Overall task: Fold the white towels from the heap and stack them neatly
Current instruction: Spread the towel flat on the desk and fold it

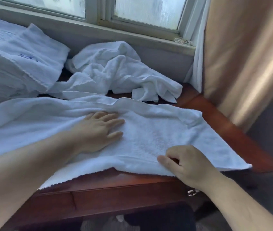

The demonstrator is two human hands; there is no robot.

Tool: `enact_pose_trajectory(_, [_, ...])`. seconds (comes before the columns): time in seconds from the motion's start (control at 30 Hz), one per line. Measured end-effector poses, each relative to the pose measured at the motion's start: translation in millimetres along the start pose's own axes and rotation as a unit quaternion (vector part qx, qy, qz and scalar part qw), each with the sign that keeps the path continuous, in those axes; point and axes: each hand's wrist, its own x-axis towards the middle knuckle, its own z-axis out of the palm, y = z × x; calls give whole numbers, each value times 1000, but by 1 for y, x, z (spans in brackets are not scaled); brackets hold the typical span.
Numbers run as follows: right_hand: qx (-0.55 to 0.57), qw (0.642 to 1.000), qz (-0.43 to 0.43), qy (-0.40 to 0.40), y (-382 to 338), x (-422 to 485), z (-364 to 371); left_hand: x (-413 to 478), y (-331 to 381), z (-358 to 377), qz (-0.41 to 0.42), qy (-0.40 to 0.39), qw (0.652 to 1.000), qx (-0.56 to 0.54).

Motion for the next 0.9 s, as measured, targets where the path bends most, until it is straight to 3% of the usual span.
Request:
enact_pose_trajectory(0.07, [23,999,20,-29,1,-5,-7,0,1,-1,-6,-12,1000,2])
enact_pose_trajectory(0.2, [96,969,176,-146,7,-13,-31,-1,10,-5,-28,-10,999,17])
enact_pose_trajectory(0.23, [60,968,200,-142,9,-13,-35,-2,16,-6,-21,13,999,25])
enact_pose_trajectory(0.3, [-31,975,216,-47,16,-10,-35,-5,33,-11,33,69,997,-2])
enact_pose_trajectory(0.4, [-52,976,188,92,13,-4,-20,-22,50,-17,131,34,987,-87])
enact_pose_trajectory(0.57, [-105,958,262,-50,20,4,4,-66,53,-1,220,-64,973,-27])
enact_pose_trajectory(0.7, [-130,949,282,-54,16,21,1,-55,52,-10,207,-84,973,-65])
enact_pose_trajectory(0.8, [-84,964,253,7,8,39,-2,-23,56,-16,134,3,980,-145])
enact_pose_trajectory(0.9, [-67,971,229,27,8,54,2,11,59,-12,77,67,985,-142])
